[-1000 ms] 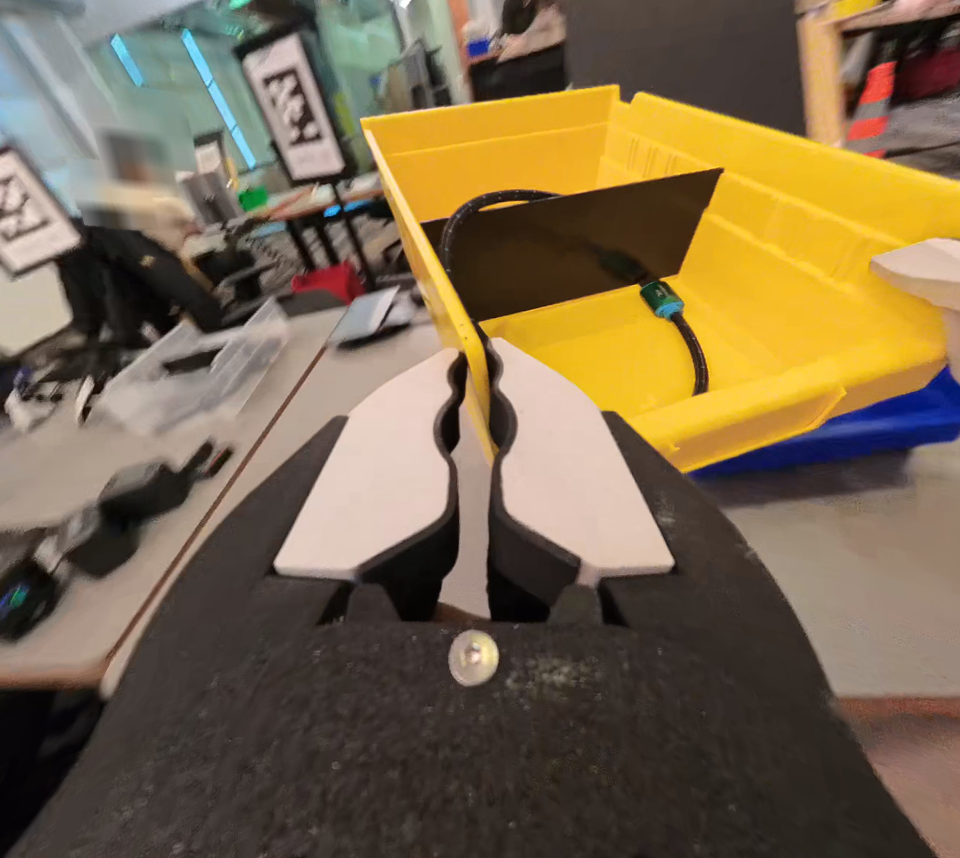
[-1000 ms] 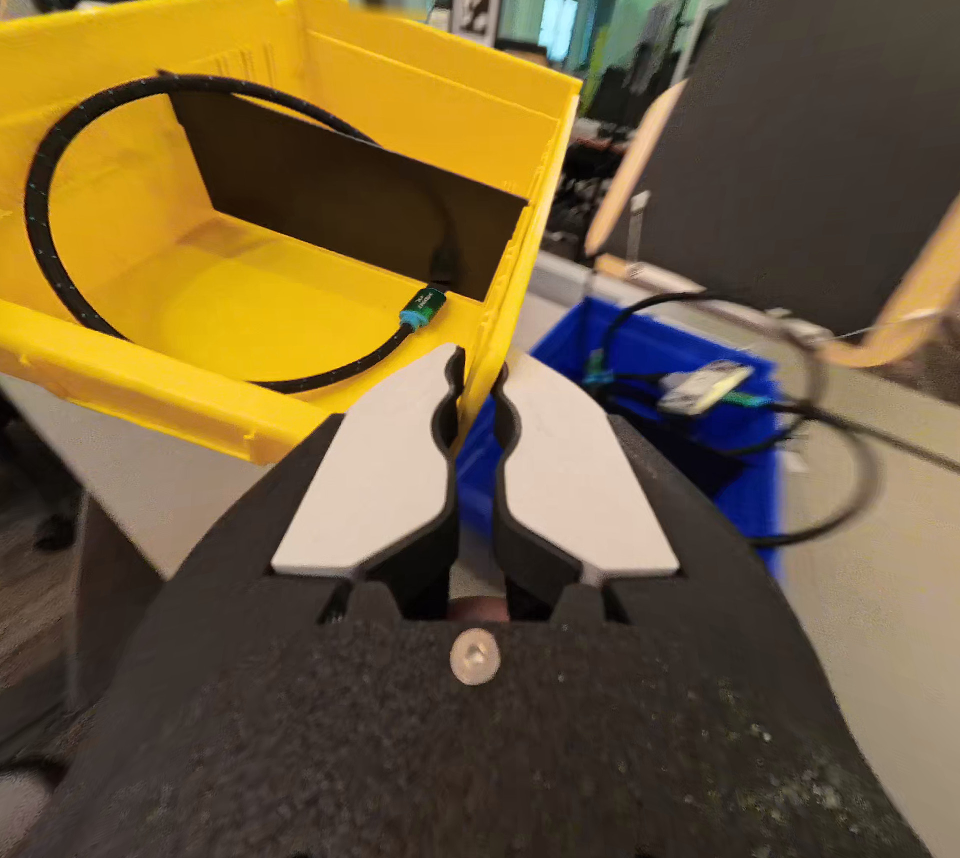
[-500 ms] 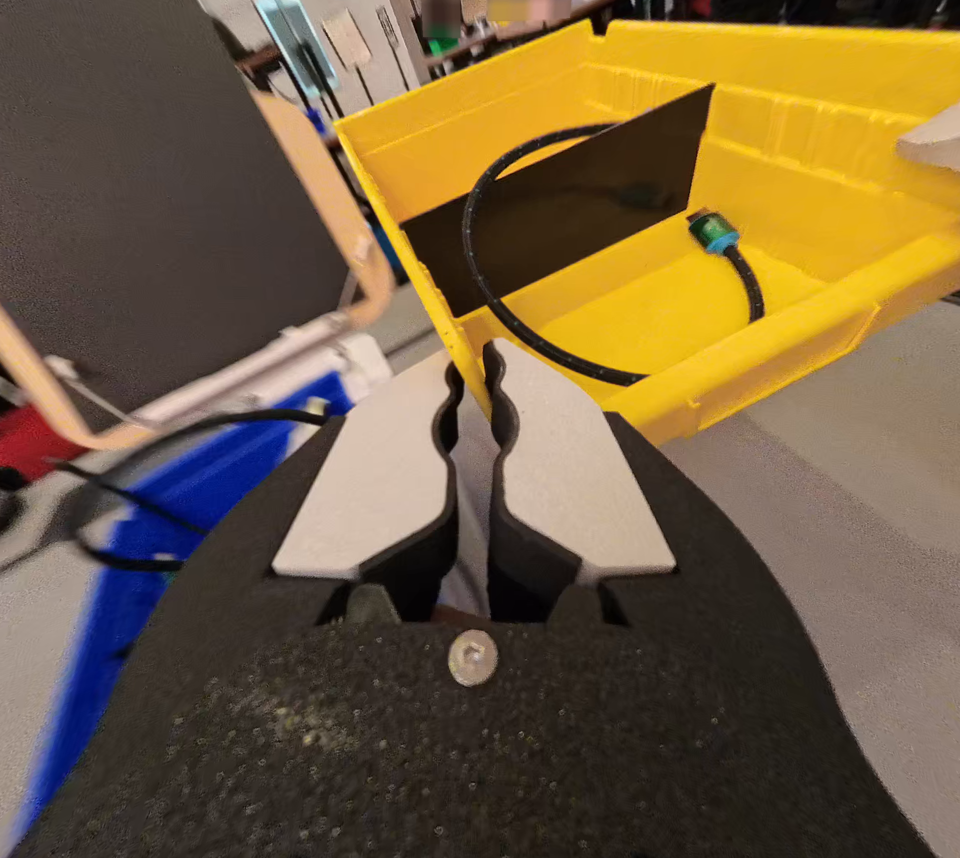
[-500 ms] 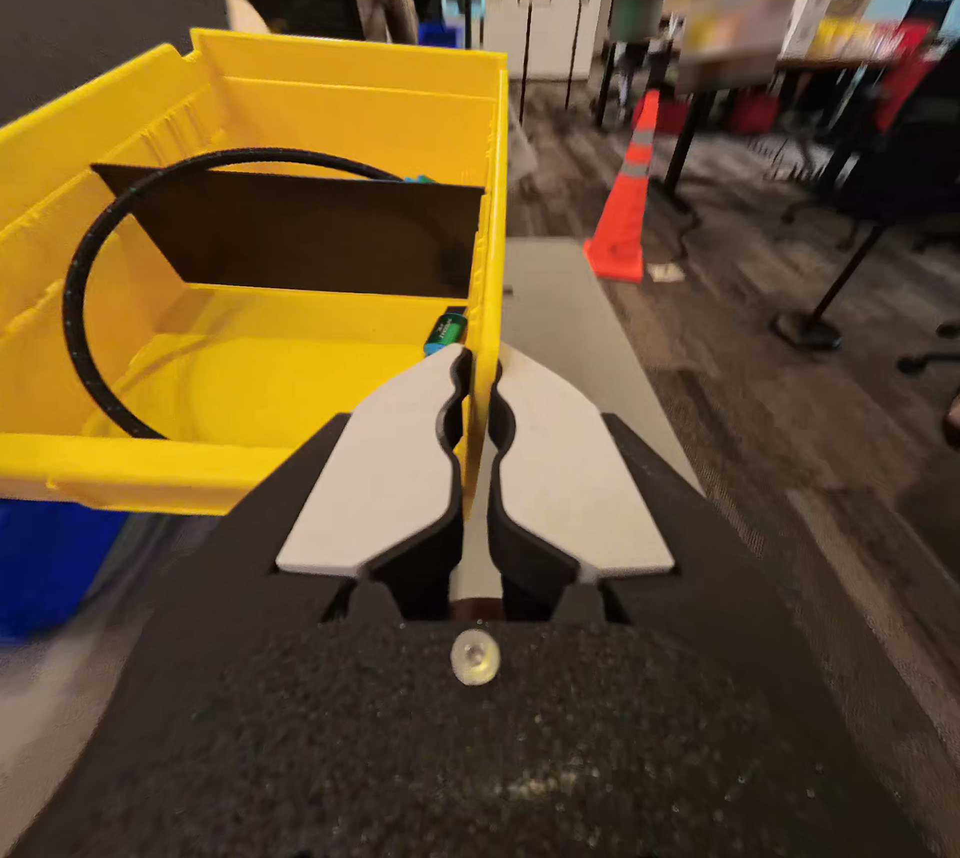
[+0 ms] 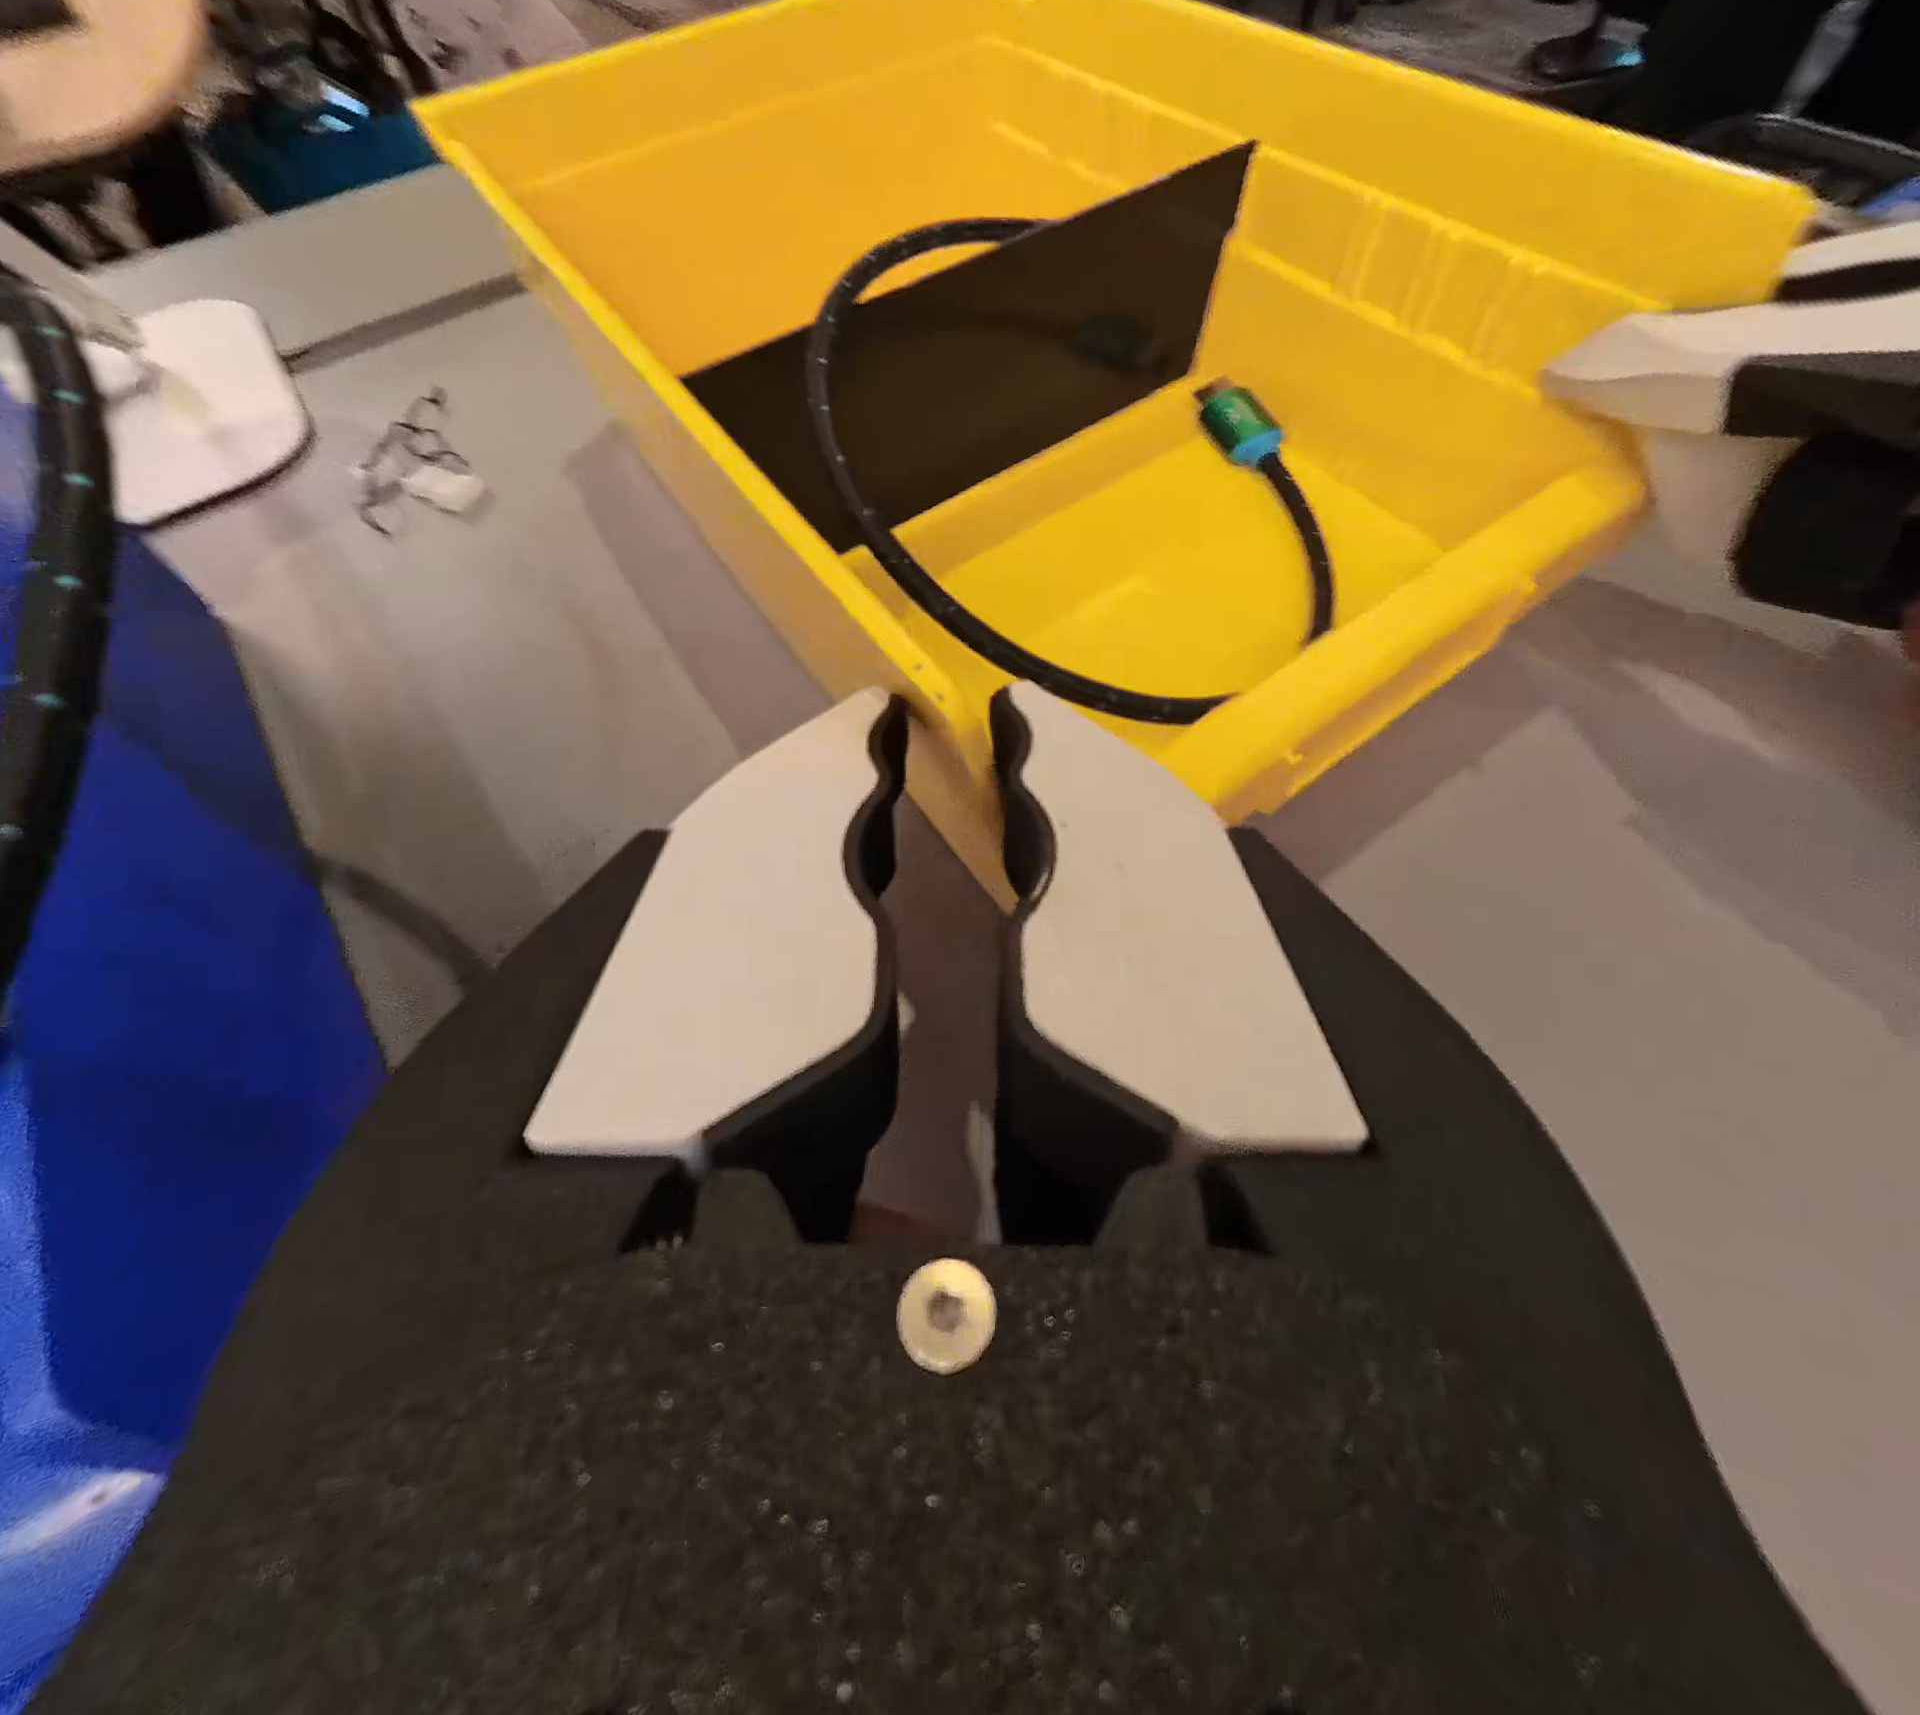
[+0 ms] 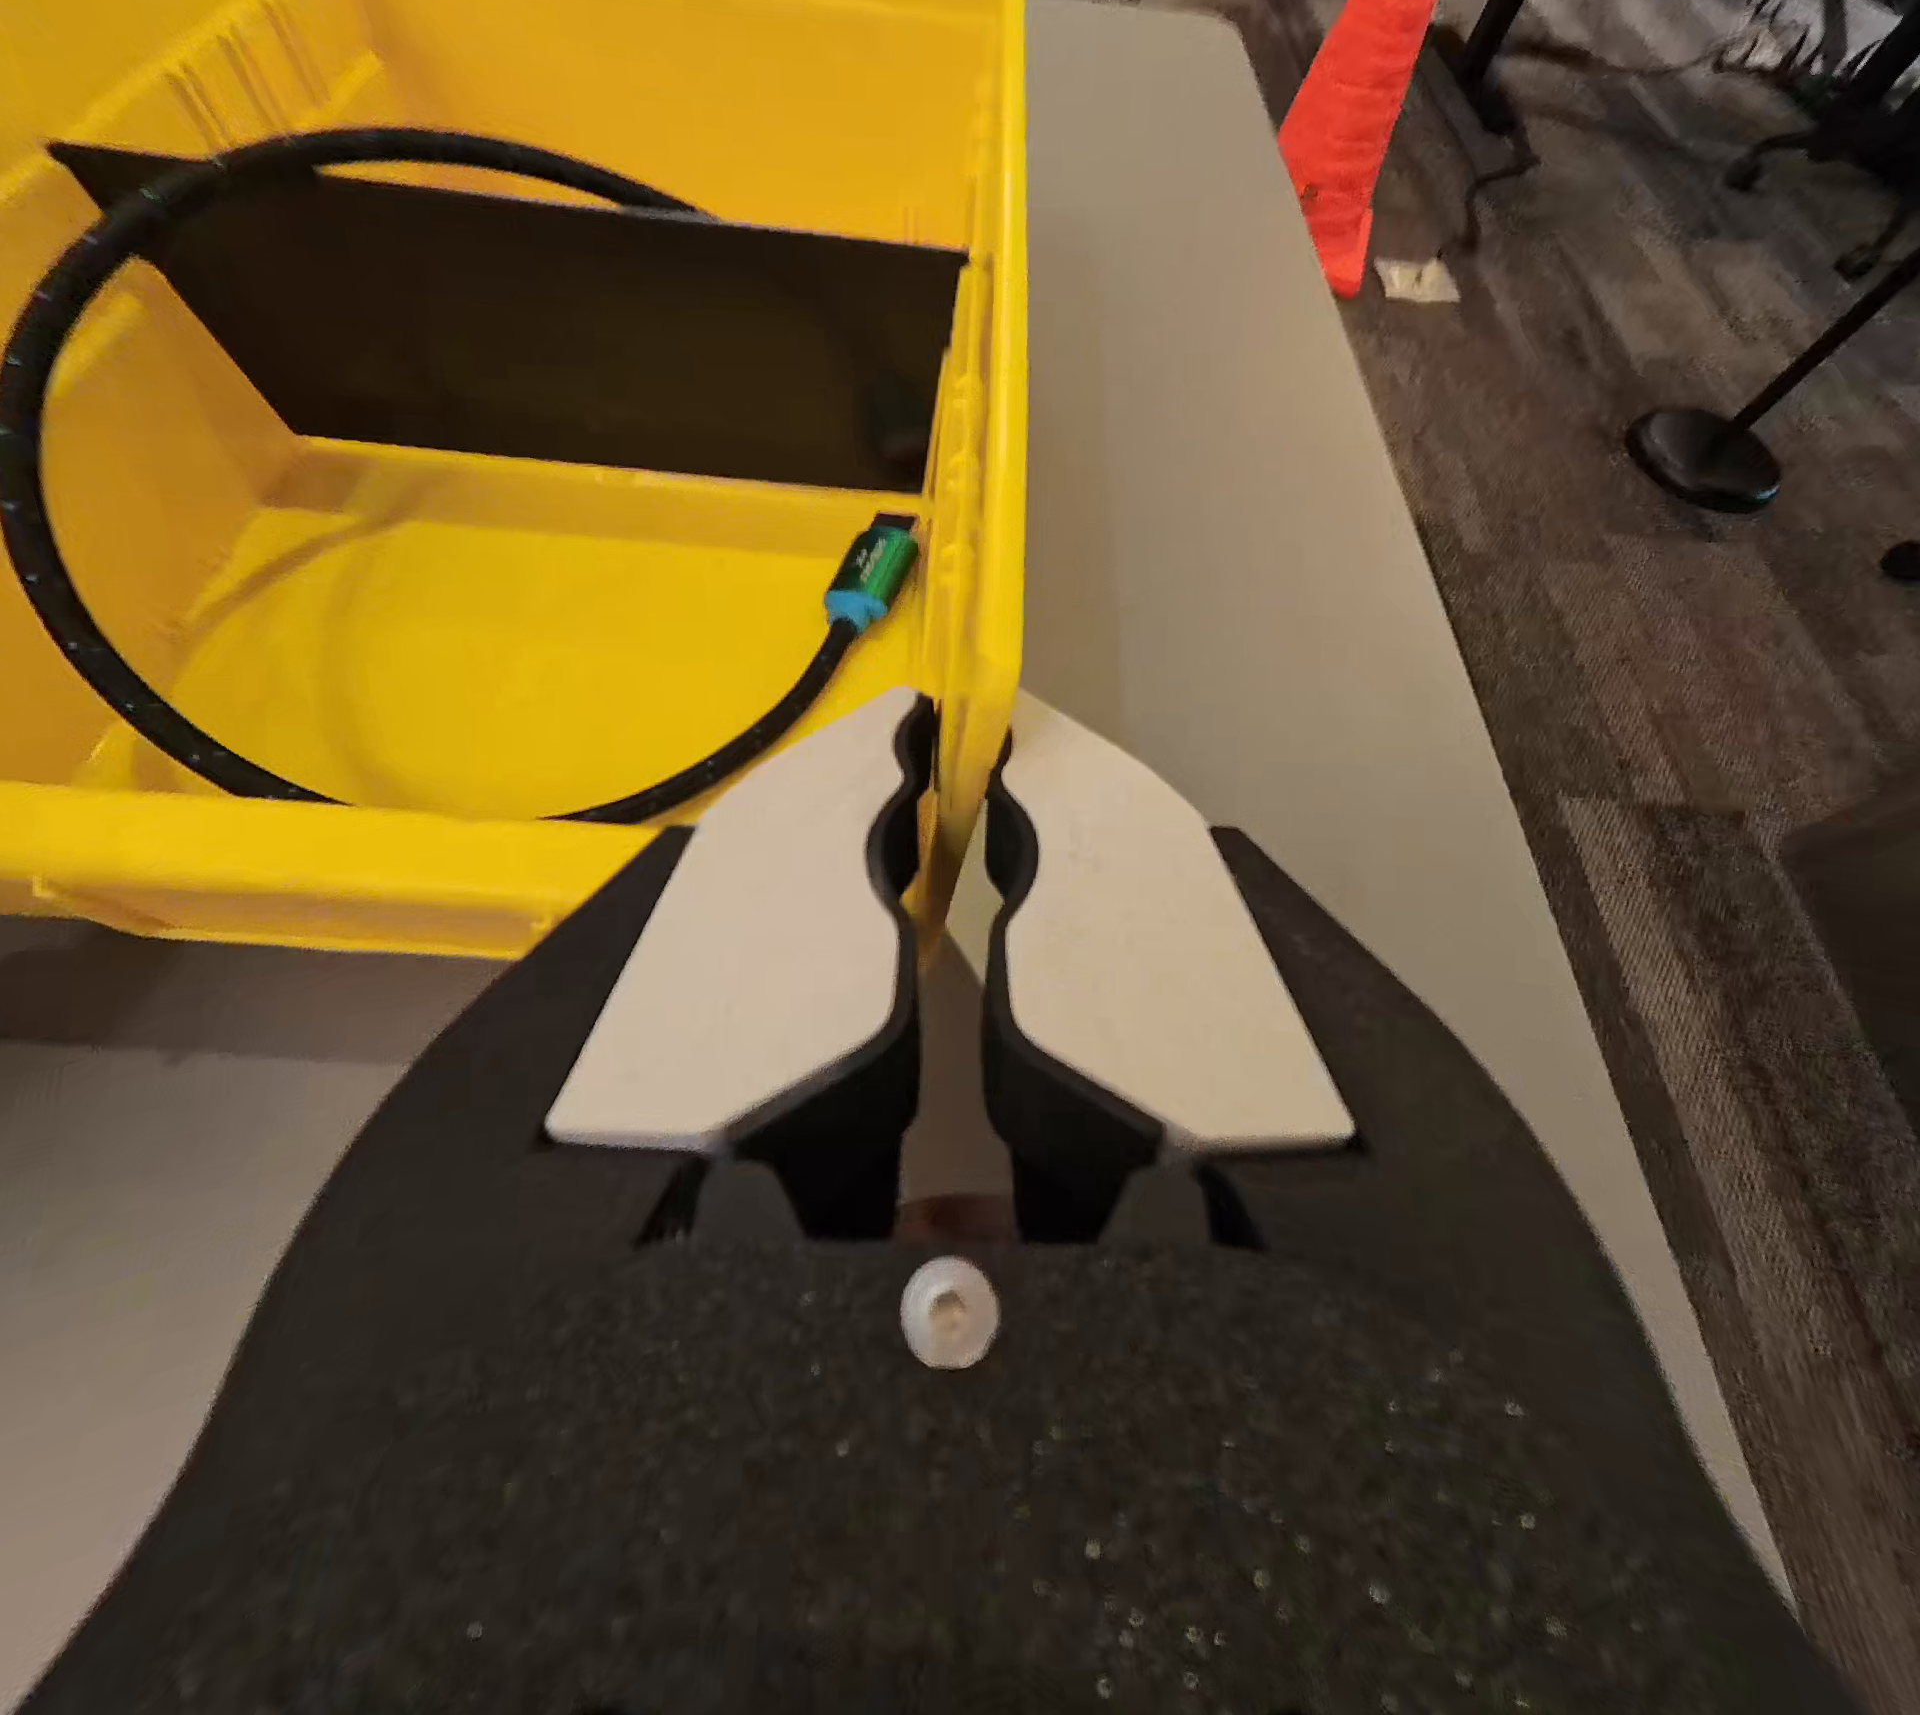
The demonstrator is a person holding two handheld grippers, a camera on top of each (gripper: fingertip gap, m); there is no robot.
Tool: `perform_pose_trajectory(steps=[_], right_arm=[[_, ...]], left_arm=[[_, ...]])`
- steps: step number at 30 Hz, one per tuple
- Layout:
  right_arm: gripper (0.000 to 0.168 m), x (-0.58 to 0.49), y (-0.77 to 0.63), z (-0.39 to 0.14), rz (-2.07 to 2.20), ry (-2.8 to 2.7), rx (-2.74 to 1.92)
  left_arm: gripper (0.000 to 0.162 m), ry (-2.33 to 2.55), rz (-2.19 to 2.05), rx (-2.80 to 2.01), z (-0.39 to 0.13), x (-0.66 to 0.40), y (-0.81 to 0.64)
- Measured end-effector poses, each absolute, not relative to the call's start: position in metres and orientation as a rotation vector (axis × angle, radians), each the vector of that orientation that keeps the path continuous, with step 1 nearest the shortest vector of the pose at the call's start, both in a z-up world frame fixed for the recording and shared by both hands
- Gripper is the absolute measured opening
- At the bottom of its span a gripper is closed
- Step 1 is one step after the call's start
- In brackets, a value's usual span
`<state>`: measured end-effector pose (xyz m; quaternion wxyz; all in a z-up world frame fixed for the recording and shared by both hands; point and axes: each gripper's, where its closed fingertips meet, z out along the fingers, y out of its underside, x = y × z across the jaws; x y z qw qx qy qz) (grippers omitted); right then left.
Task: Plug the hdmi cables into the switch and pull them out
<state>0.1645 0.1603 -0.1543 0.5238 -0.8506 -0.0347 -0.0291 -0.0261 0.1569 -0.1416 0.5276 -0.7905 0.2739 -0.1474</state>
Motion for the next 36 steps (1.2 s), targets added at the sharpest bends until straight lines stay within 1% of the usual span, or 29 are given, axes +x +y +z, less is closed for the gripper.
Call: perform_pose_trajectory(steps=[1, 2, 4, 5, 6, 8, 10, 11, 13, 14, 15, 17, 18, 20, 21, 23, 25, 26, 27, 29, 34, 36], right_arm=[[0.007, 0.167, 0.158, -0.158, -0.075, -0.071, -2.067], [0.013, 0.171, 0.156, -0.158, -0.096, -0.05, -2.078], [0.024, 0.177, 0.149, -0.148, -0.156, -0.042, -2.07], [0.033, 0.182, 0.145, -0.14, -0.199, -0.02, -2.064], [0.037, 0.185, 0.14, -0.129, -0.23, 0.01, -2.052], [0.035, 0.183, 0.132, -0.097, -0.251, 0.077, -1.955], [0.033, 0.171, 0.127, -0.065, -0.25, 0.095, -1.856], [0.032, 0.155, 0.128, -0.053, -0.211, 0.058, -1.82], [0.024, 0.107, 0.133, -0.048, -0.044, -0.078, -1.831], [0.023, 0.076, 0.135, -0.057, 0.089, -0.173, -1.88], [0.027, 0.046, 0.138, -0.069, 0.226, -0.258, -1.934], [0.029, 0.014, 0.15, -0.093, 0.363, -0.32, -2.031], [0.032, 0.007, 0.16, -0.103, 0.372, -0.322, -2.07], [0.033, 0.005, 0.188, -0.116, 0.339, -0.293, -2.104], [0.033, 0.004, 0.201, -0.125, 0.342, -0.282, -2.143], [0.043, 0.0, 0.22, -0.145, 0.362, -0.268, -2.243], [0.042, -0.007, 0.231, -0.157, 0.422, -0.27, -2.329], [0.035, -0.012, 0.236, -0.154, 0.48, -0.264, -2.328], [0.013, -0.017, 0.239, -0.149, 0.536, -0.27, -2.307], [0.012, -0.017, 0.24, -0.14, 0.569, -0.258, -2.298], [0.01, 0.003, 0.219, -0.104, 0.466, -0.202, -2.142], [0.01, 0.001, 0.198, -0.104, 0.427, -0.269, -2.135]], left_arm=[[0.017, 0.684, -0.406, -1.91, -0.141, -0.024, 0.151], [0.018, 0.701, -0.453, -1.916, -0.135, -0.025, 0.145], [0.023, 0.724, -0.497, -1.874, -0.11, -0.035, 0.136], [0.023, 0.738, -0.499, -1.85, -0.095, -0.044, 0.132], [0.023, 0.758, -0.505, -1.838, -0.081, -0.053, 0.127], [0.027, 0.808, -0.52, -1.851, -0.056, -0.081, 0.113], [0.032, 0.788, -0.453, -1.826, -0.034, -0.131, 0.104], [0.032, 0.749, -0.399, -1.81, -0.029, -0.163, 0.102], [0.031, 0.588, -0.27, -1.822, -0.036, -0.236, 0.107], [0.03, 0.49, -0.196, -1.855, -0.046, -0.276, 0.112], [0.032, 0.415, -0.159, -1.888, -0.058, -0.309, 0.115], [0.039, 0.308, -0.183, -1.95, -0.081, -0.352, 0.119], [0.043, 0.273, -0.215, -1.965, -0.089, -0.363, 0.118], [0.05, 0.239, -0.275, -1.96, -0.104, -0.372, 0.114], [0.05, 0.232, -0.313, -1.968, -0.113, -0.372, 0.112], [0.049, 0.255, -0.374, -1.993, -0.13, -0.367, 0.107], [0.048, 0.267, -0.402, -2.008, -0.14, -0.364, 0.106], [0.048, 0.279, -0.428, -2.019, -0.143, -0.36, 0.105], [0.048, 0.289, -0.444, -2.023, -0.144, -0.357, 0.104], [0.046, 0.302, -0.427, -2.015, -0.143, -0.359, 0.104], [0.042, 0.279, -0.41, -2.017, -0.143, -0.369, 0.103], [0.042, 0.26, -0.433, -2.021, -0.143, -0.371, 0.102]])
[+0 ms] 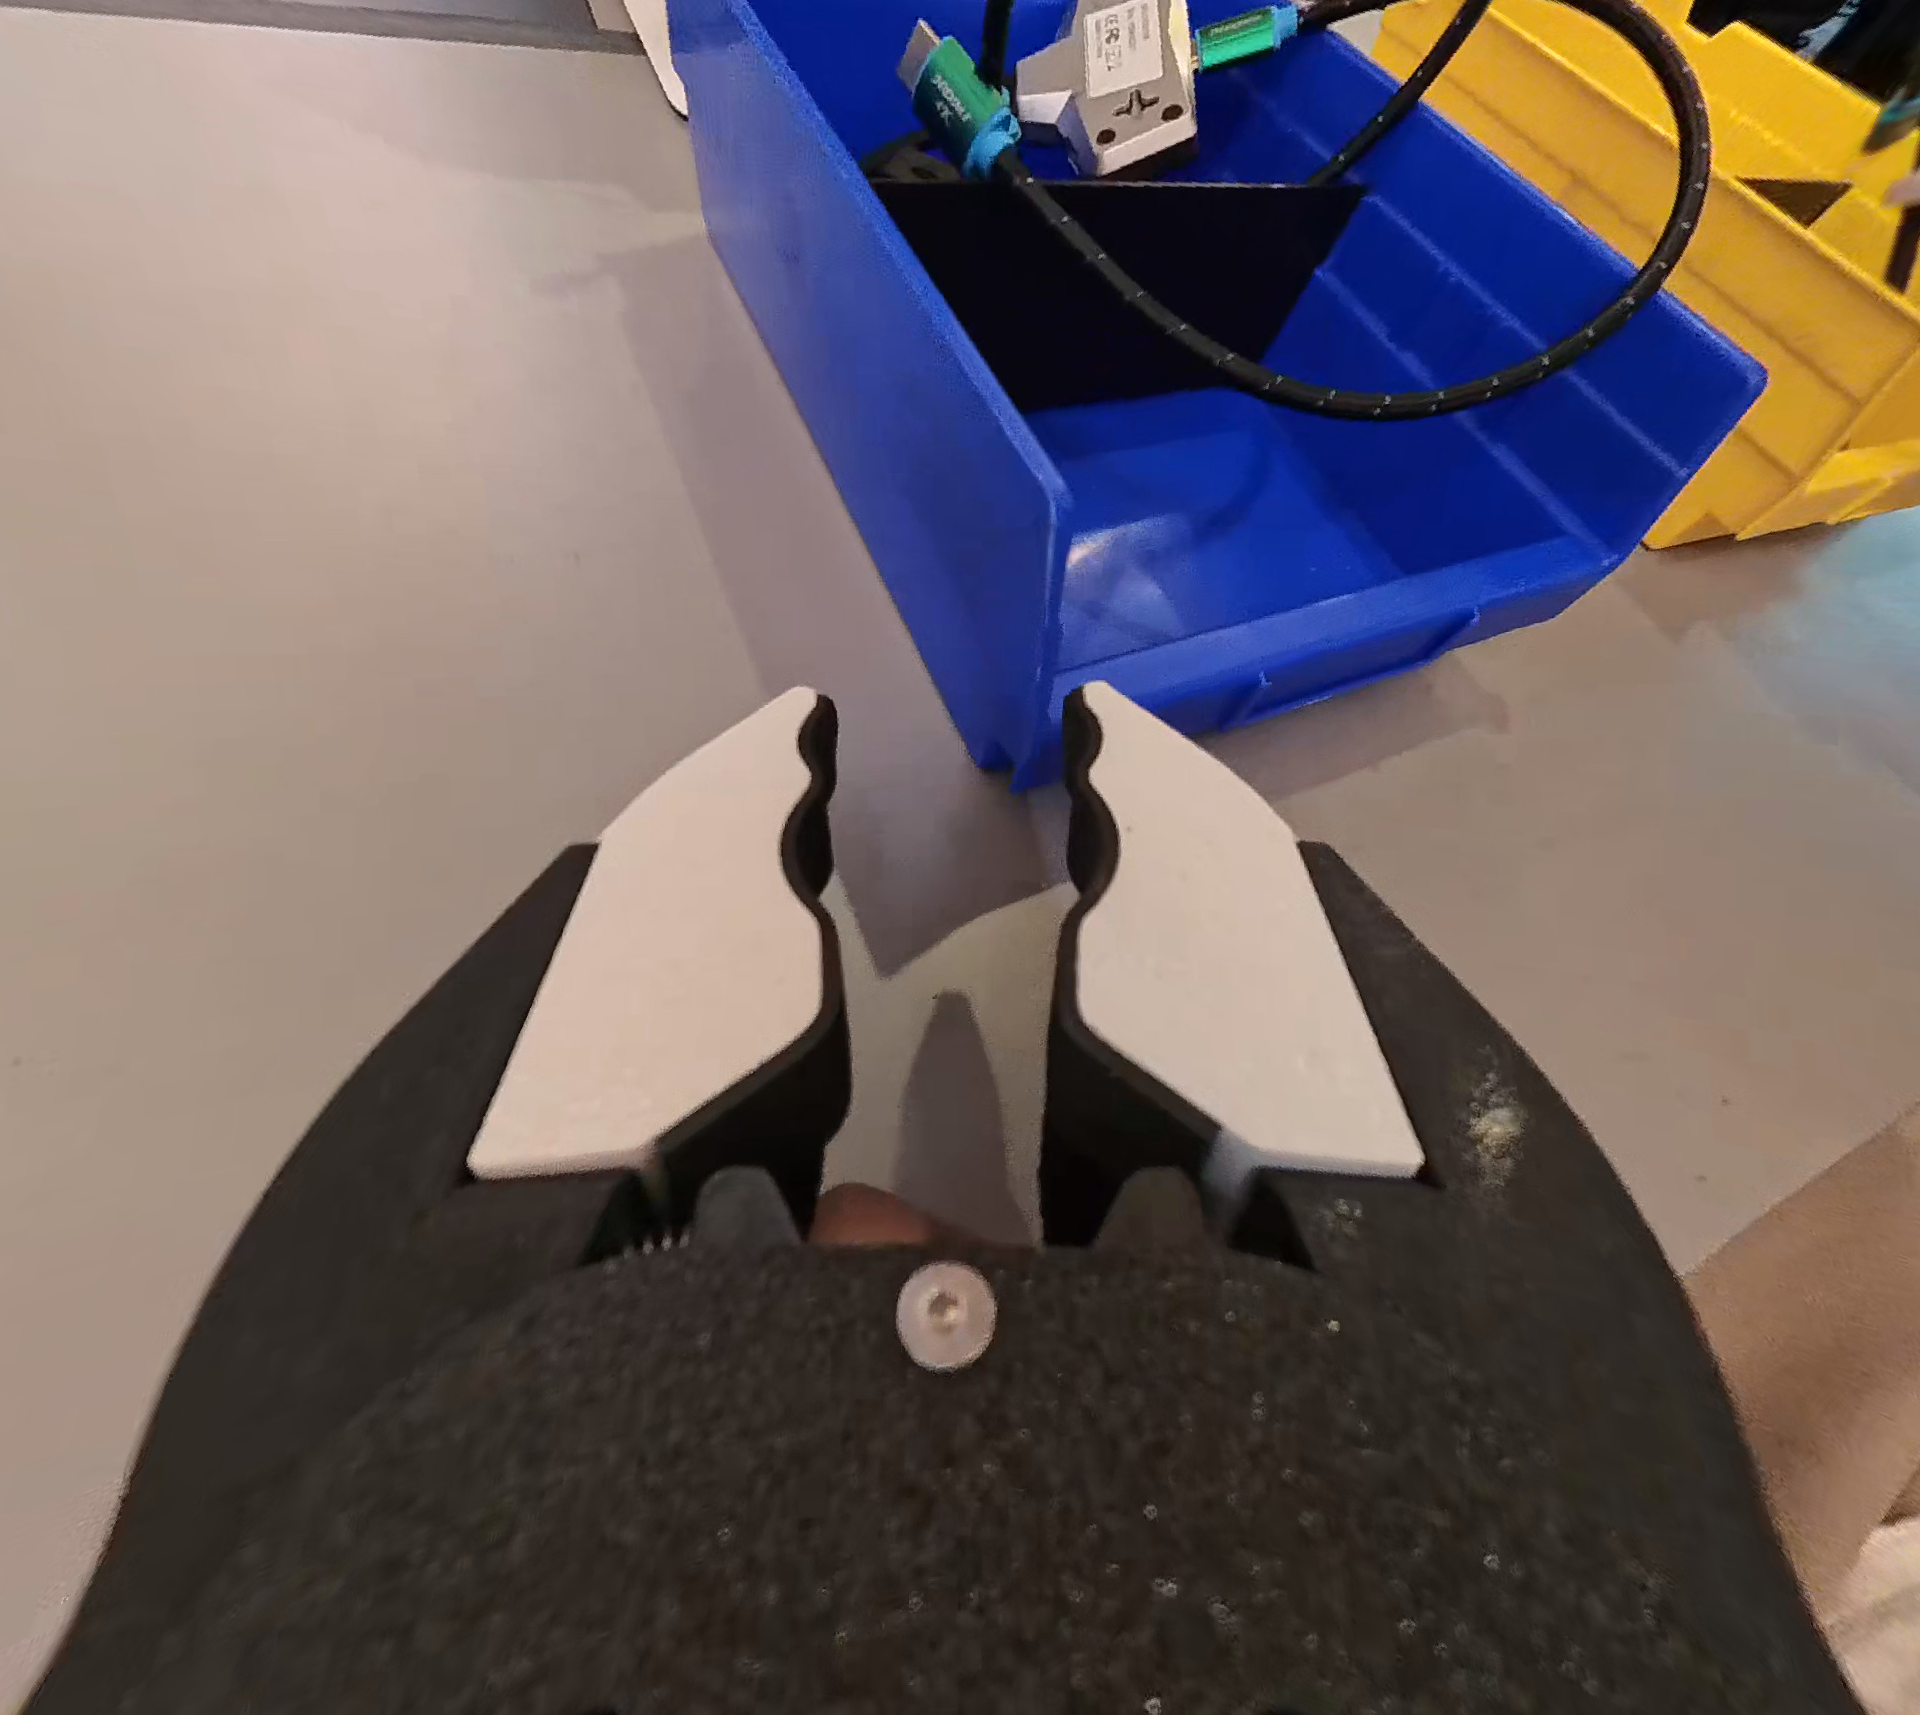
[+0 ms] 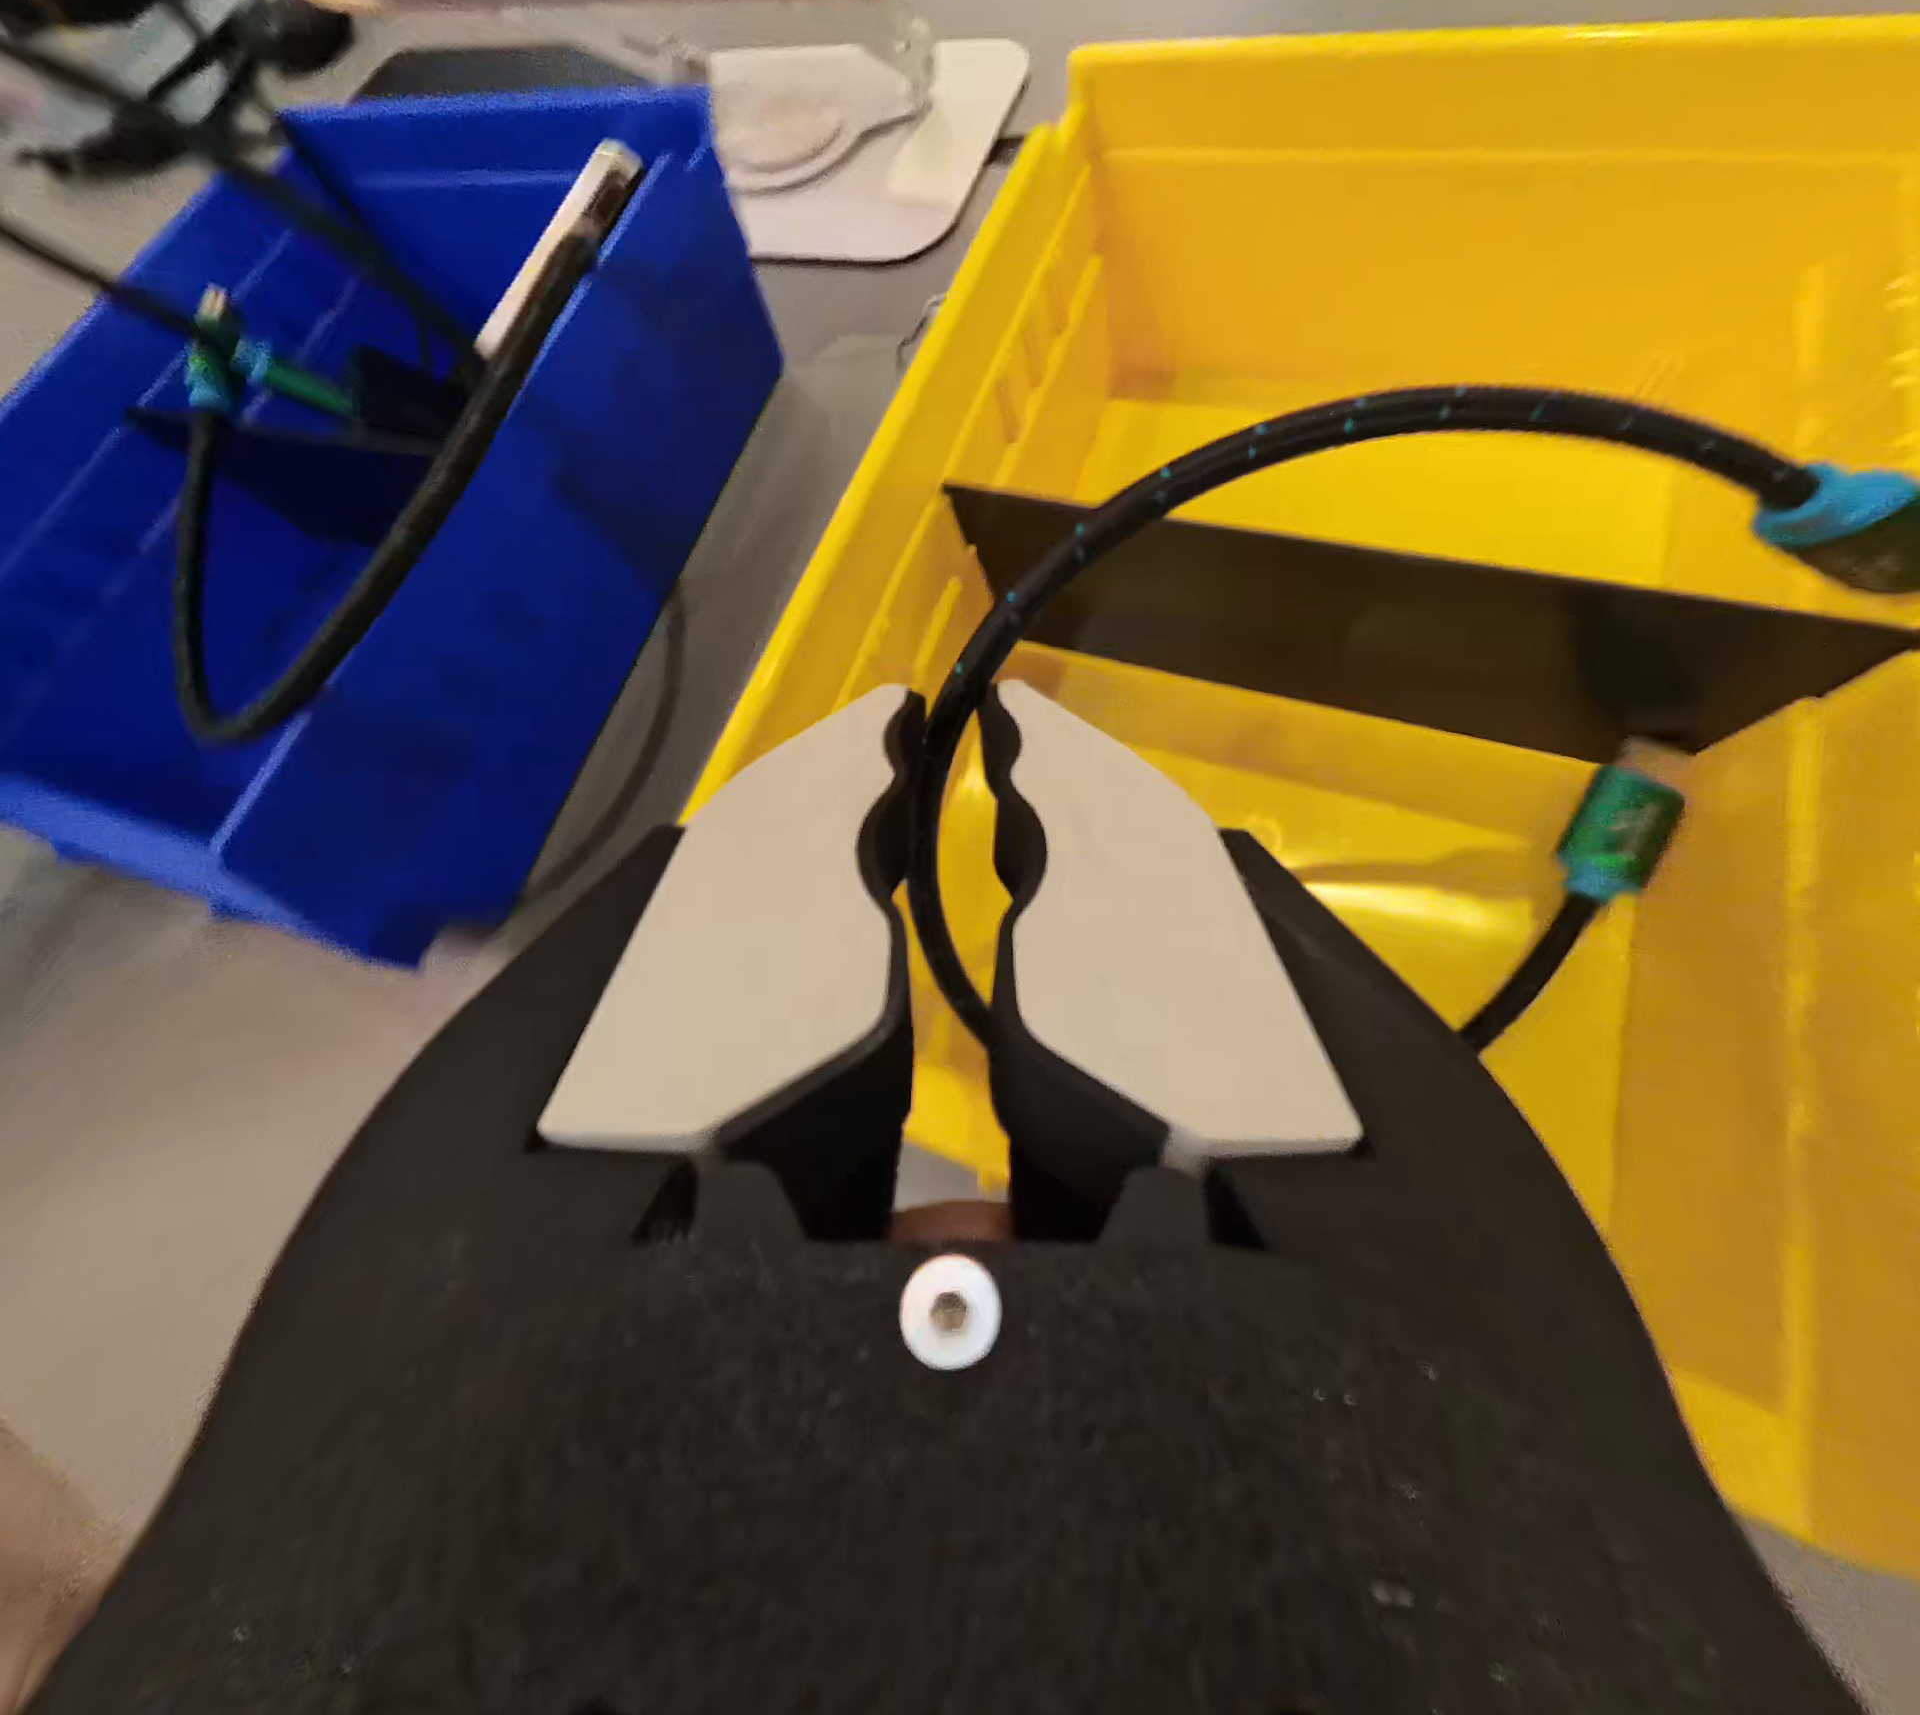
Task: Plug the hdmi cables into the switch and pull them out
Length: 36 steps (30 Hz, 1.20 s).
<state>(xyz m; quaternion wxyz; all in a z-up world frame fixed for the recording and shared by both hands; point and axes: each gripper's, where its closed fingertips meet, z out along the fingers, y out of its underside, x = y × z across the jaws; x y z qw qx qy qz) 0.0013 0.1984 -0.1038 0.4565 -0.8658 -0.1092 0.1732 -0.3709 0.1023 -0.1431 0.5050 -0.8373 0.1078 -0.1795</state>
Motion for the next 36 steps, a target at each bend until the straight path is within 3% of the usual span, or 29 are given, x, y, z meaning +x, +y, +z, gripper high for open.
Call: perform_pose_trajectory(steps=[12, 23, 26, 32, 36], right_arm=[[0.006, 0.003, 0.173, -0.135, 0.29, 0.024, -2.077], [0.008, -0.006, 0.197, -0.149, 0.77, 0.438, -2.125], [0.017, -0.008, 0.191, -0.14, 0.888, 0.369, -2.082], [0.026, 0.028, 0.163, -0.107, 0.48, 0.06, -1.952], [0.03, -0.008, 0.132, -0.096, 0.273, -0.243, -1.862]], left_arm=[[0.042, 0.351, -0.316, -2.031, -0.149, -0.368, 0.103], [0.042, 0.351, -0.306, -2.043, -0.152, -0.372, 0.103], [0.042, 0.35, -0.298, -2.041, -0.151, -0.374, 0.103], [0.044, 0.365, -0.367, -2.019, -0.148, -0.365, 0.103], [0.045, 0.413, -0.363, -1.98, -0.143, -0.342, 0.109]])
